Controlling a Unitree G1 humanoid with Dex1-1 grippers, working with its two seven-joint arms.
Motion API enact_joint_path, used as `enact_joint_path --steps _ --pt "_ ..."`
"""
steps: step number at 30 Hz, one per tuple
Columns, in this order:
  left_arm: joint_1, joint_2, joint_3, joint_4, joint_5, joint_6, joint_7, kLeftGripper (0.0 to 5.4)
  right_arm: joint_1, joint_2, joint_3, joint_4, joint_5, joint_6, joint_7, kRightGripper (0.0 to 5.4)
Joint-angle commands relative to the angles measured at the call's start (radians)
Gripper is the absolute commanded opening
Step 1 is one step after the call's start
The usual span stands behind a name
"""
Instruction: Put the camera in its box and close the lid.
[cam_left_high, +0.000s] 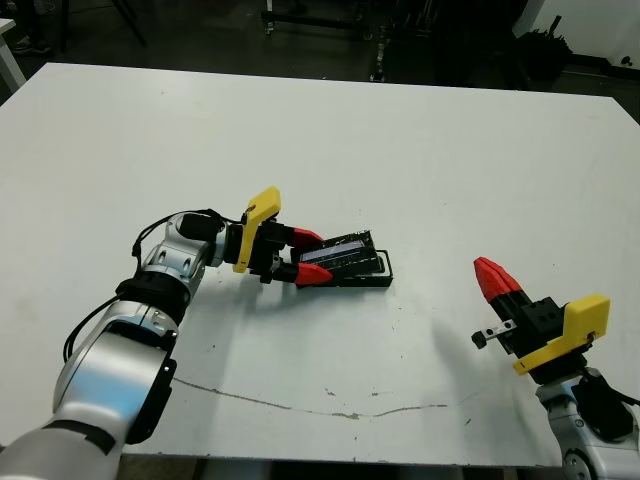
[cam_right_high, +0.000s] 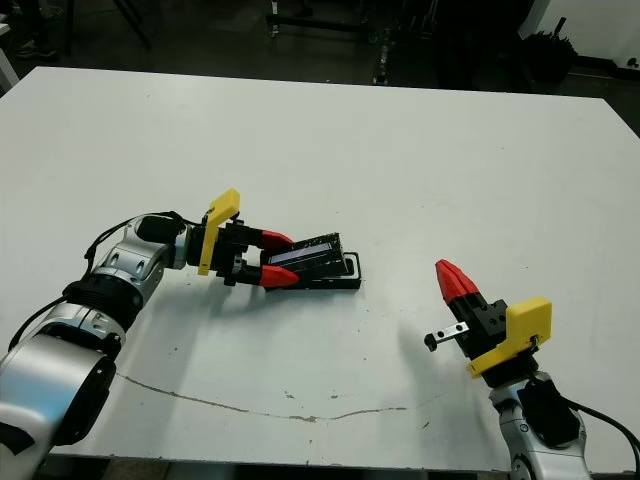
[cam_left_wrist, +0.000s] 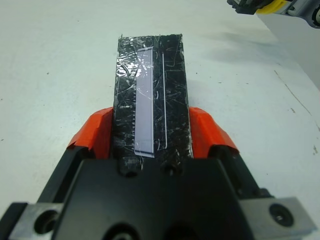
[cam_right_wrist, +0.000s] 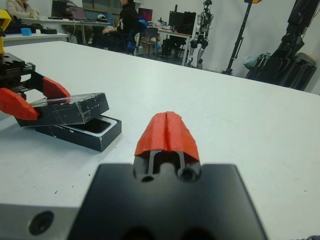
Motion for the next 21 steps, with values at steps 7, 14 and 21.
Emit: enact_joint_path --steps 7,14,21 --pt "0.016 -0.074 -0.042 0.039 0.046 0.020 -0.002 3.15 0.008 -0.007 -0.005 0.002 -0.008 -0.014 -0.009 0.00" --pt "0.000 -0.114 -0.054 0.056 0.071 0.000 0.029 3.15 0.007 -0.009 -0.012 0.003 0.004 -0.012 -0.005 0.00" --pt "-0.029 -0.168 -0.067 0.103 0.114 -0.020 0.056 3.15 0.008 -0.019 -0.027 -0.008 0.011 -0.003 -0.006 0.00"
